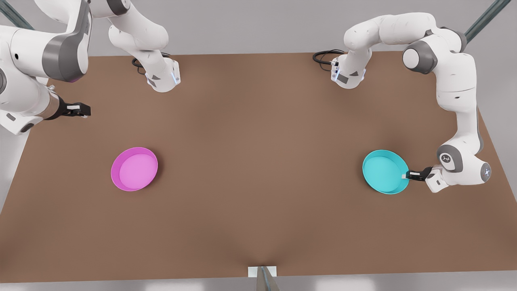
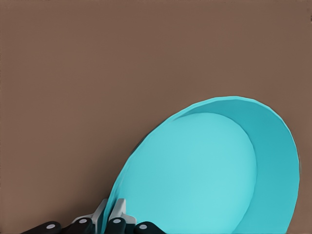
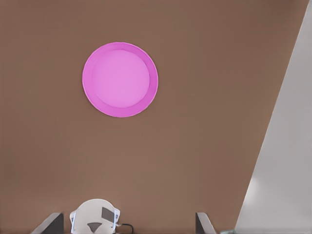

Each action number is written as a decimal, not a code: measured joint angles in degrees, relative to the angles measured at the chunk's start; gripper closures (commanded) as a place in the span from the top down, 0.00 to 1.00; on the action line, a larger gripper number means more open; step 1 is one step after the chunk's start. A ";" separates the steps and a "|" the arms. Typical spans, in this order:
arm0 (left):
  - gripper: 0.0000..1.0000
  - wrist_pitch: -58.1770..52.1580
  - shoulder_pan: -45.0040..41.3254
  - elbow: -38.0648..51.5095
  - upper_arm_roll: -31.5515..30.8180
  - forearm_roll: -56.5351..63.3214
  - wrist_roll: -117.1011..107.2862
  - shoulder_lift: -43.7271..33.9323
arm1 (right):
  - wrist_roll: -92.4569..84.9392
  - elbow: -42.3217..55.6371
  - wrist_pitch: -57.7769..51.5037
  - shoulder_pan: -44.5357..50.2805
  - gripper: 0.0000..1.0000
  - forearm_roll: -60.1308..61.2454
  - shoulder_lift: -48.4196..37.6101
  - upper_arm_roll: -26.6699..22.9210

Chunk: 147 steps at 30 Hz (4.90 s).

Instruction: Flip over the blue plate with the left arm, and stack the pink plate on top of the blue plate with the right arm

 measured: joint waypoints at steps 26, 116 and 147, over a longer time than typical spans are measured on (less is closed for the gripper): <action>0.21 -12.53 -66.87 5.98 20.78 36.15 -41.90 -22.28 | -0.12 -1.29 0.16 -0.38 1.00 0.02 -0.07 -1.11; 1.00 -46.77 -26.56 14.59 -3.86 15.35 -62.15 -35.22 | -6.51 -51.52 72.83 -16.29 1.00 23.01 15.35 -5.56; 1.00 -46.90 -26.72 14.59 -2.55 15.41 -45.74 -35.20 | -10.03 -37.07 60.90 -2.07 0.21 40.46 15.15 7.29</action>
